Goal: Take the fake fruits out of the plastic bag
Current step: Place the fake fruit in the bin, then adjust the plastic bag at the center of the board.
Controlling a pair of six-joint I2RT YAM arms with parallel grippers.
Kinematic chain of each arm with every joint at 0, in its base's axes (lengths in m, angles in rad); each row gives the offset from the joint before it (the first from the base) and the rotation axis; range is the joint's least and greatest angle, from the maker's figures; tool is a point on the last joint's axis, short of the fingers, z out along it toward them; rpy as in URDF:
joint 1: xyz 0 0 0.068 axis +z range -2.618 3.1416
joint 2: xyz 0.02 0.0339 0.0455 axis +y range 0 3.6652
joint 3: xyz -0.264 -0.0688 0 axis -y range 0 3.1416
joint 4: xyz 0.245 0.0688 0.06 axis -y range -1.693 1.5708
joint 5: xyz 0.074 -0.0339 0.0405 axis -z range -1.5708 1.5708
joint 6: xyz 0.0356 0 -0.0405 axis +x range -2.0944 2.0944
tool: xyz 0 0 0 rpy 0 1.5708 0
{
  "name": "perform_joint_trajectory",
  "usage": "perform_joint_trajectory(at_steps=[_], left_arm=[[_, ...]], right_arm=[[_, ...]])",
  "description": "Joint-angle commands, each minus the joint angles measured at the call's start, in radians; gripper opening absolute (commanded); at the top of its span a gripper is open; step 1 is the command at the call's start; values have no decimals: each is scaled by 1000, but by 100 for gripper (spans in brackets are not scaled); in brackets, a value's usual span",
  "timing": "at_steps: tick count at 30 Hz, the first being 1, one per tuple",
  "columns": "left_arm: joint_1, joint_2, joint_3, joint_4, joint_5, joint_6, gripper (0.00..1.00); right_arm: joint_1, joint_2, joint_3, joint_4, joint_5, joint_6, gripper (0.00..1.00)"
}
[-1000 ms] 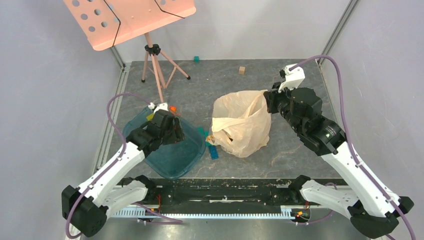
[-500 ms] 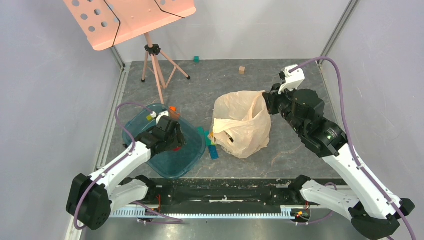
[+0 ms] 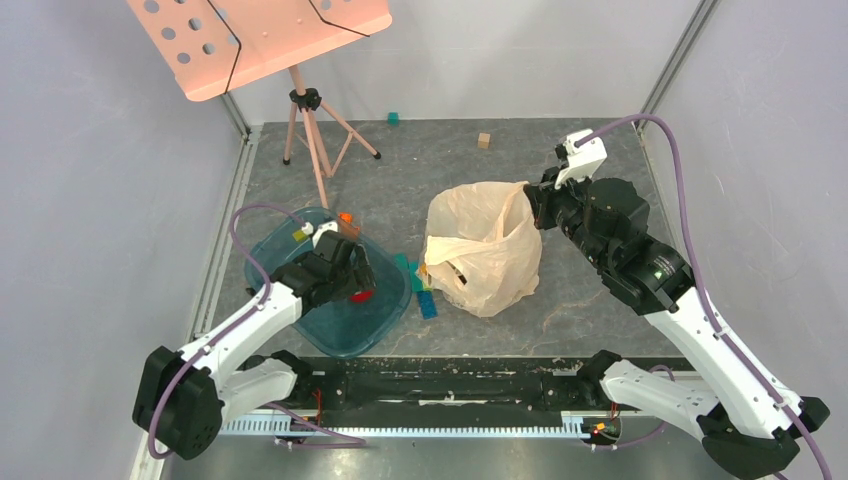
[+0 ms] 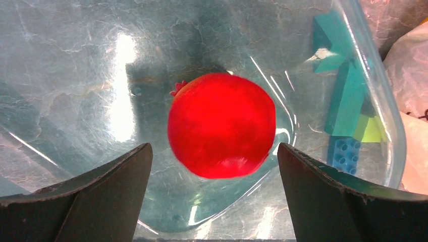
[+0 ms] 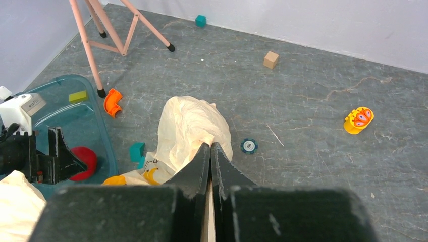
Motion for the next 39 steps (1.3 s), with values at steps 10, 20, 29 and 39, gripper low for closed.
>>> perform_joint_trajectory(at_steps=[10,20,29,39], left_arm=[[3,-193,282,-1,122,153,100],[-332,-69,329,152,58,130,99],[-583,61,303,317,-24,43,97],[-645,210,390,404,-91,118,93]], right_arm=[[3,46,73,21,-60,-44,0],[4,85,109,22,-130,-37,0],[4,93,98,20,-148,-16,0],[4,85,69,22,-232,3,0]])
